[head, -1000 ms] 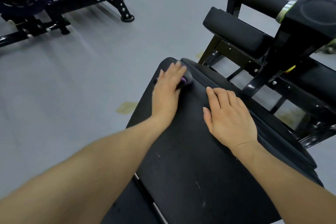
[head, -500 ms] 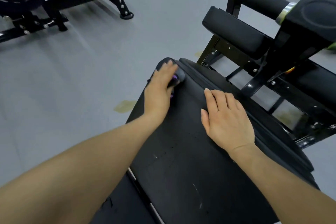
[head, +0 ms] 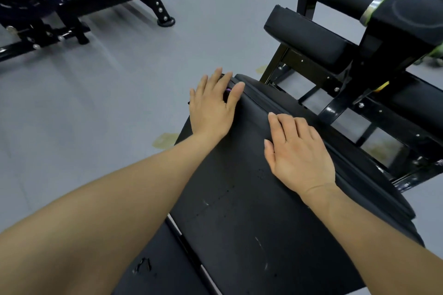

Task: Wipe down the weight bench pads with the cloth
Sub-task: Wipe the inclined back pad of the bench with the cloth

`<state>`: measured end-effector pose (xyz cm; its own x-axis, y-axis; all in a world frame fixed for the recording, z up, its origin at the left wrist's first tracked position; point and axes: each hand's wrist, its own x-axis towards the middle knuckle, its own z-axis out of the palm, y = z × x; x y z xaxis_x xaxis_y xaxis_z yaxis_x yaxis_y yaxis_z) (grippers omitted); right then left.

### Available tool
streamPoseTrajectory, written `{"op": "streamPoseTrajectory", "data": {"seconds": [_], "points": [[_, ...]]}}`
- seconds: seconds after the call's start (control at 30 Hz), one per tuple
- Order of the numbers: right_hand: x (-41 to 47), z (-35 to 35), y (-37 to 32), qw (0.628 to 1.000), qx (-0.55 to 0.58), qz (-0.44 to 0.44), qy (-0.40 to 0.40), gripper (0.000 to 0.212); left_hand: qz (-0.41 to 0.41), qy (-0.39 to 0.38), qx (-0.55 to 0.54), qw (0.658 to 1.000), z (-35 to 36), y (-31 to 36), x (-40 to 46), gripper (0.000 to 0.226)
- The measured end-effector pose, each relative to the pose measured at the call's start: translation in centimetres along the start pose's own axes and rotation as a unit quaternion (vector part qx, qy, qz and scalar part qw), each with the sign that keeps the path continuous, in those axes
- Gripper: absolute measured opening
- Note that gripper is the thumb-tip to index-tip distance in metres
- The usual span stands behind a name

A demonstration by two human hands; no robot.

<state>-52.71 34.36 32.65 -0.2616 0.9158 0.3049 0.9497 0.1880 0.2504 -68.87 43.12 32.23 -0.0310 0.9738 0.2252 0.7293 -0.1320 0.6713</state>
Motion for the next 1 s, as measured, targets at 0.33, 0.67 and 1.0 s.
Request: {"op": "streamPoseTrajectory", "data": {"seconds": [0.33, 0.67, 1.0], "points": [[-0.2, 0.3, 0.1, 1.0, -0.002, -0.002, 0.003, 0.053, 0.064, -0.001, 0.057, 0.996, 2.0, -2.1, -7.7, 0.051], [-0.1, 0.4, 0.0, 1.0, -0.014, -0.003, 0.009, 0.053, -0.056, 0.125, 0.027, 0.99, 2.7, -1.4, -0.7, 0.057], [-0.3, 0.2, 0.0, 1.0, -0.021, 0.0, 0.002, 0.054, 0.018, 0.104, 0.043, 0.993, 2.5, -0.5, -4.3, 0.049]]}}
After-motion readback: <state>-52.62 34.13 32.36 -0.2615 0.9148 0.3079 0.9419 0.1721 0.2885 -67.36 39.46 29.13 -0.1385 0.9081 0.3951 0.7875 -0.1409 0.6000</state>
